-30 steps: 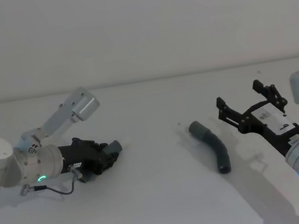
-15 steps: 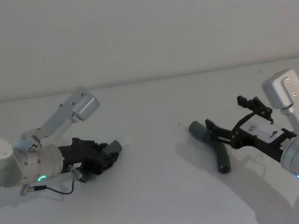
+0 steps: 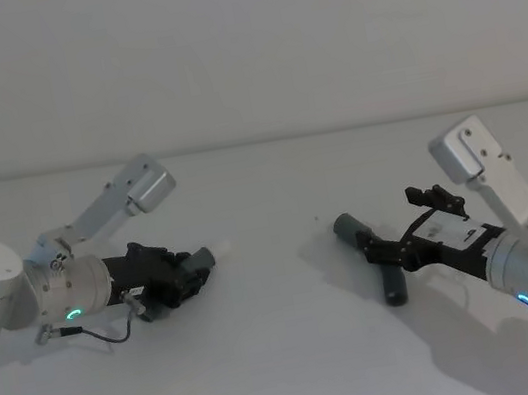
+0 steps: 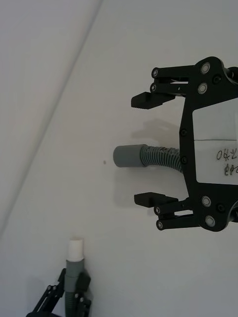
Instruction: Use both hands to pick up one end of the pipe from the table, align the ends, and insert them.
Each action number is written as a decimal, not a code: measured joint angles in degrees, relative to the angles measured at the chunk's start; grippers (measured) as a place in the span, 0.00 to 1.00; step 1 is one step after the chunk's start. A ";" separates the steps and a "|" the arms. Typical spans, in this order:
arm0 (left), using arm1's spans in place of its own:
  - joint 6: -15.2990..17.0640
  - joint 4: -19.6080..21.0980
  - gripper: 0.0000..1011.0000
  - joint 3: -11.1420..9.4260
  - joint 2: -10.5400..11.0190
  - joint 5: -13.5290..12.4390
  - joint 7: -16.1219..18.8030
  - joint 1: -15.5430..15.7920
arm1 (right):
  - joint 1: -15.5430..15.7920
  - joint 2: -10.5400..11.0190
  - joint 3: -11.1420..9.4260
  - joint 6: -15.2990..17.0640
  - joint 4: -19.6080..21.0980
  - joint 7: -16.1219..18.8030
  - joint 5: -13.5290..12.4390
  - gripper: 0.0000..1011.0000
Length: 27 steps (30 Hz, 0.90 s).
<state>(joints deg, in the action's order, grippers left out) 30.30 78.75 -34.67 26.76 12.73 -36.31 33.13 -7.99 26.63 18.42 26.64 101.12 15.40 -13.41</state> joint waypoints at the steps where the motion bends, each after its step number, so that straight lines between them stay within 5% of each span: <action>1: 0.00 0.00 0.36 0.00 0.00 0.00 0.00 0.00 | -0.32 -0.03 0.07 0.43 -0.15 0.20 -0.01 0.99; 11: 0.00 0.00 0.36 0.00 0.00 0.00 0.00 0.00 | -2.97 -0.91 0.44 5.92 -1.51 1.62 -0.39 0.99; 27: -0.01 0.00 0.36 0.00 0.00 0.00 0.00 0.00 | -4.51 -2.47 0.68 9.70 -3.26 2.20 -0.48 0.99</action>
<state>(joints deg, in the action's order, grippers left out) 30.29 78.75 -34.67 26.76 12.73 -36.31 33.13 -12.50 24.16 19.09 36.33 97.86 17.60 -13.89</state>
